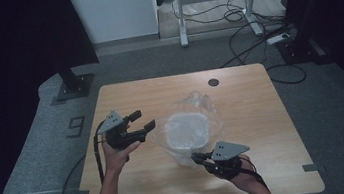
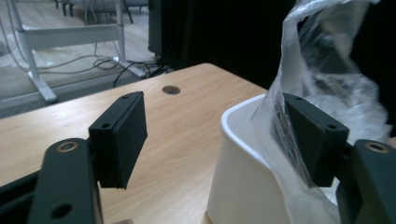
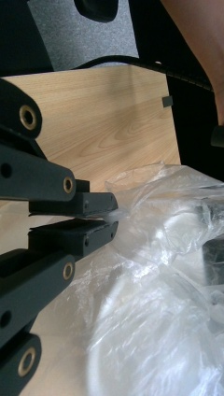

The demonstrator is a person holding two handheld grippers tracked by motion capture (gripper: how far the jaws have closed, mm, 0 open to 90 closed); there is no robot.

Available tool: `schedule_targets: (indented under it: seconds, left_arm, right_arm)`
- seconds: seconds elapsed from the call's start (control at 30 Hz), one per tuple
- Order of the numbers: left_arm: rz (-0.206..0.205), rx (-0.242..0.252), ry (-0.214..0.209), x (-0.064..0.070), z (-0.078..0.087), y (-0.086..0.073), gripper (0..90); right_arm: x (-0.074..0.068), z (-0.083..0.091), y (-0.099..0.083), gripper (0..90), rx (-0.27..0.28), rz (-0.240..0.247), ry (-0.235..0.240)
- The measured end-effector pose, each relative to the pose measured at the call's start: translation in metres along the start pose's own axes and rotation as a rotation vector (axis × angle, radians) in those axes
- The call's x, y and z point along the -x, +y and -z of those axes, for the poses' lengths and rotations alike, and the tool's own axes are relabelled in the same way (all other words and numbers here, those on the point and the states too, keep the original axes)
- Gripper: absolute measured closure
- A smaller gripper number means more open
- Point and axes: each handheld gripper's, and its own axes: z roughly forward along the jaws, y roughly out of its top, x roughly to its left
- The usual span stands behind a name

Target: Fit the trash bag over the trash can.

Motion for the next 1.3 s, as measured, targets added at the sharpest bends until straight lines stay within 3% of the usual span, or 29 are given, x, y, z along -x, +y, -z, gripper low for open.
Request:
schedule_targets:
  seconds: [0.23, 0.37, 0.63, 0.67, 0.9, 1.07, 1.13, 1.3]
  left_arm:
    - [0.002, 0.005, -0.071, 0.003, 0.003, 0.001, 15.9]
    - [-0.035, -0.018, -0.083, 0.013, -0.001, 0.003, 14.2]
    - [-0.088, -0.079, -0.047, 0.022, -0.011, 0.006, 15.5]
    - [-0.107, -0.099, -0.029, 0.023, -0.016, 0.012, 17.7]
    - [-0.166, -0.165, -0.049, 0.022, -0.042, 0.036, 26.6]
    - [-0.164, -0.181, -0.118, 0.013, -0.062, 0.041, 28.8]
    - [-0.147, -0.186, -0.157, 0.008, -0.070, 0.042, 29.9]
    - [-0.111, -0.176, -0.197, -0.002, -0.079, 0.045, 33.0]
  right_arm:
    - [0.000, 0.001, 0.005, 84.4, -0.002, -0.006, -0.013]
    - [-0.001, 0.001, 0.009, 84.7, -0.010, -0.009, -0.020]
    - [-0.001, 0.000, 0.011, 84.9, -0.029, -0.008, -0.017]
    - [-0.001, 0.000, 0.011, 84.9, -0.030, -0.009, -0.016]
    - [-0.001, -0.002, 0.013, 85.0, -0.034, 0.000, -0.006]
    - [-0.001, -0.001, 0.013, 84.9, -0.041, 0.006, 0.003]
    - [0.000, -0.001, 0.013, 84.9, -0.040, 0.008, 0.004]
    - [0.001, 0.000, 0.012, 84.9, -0.044, 0.007, 0.007]
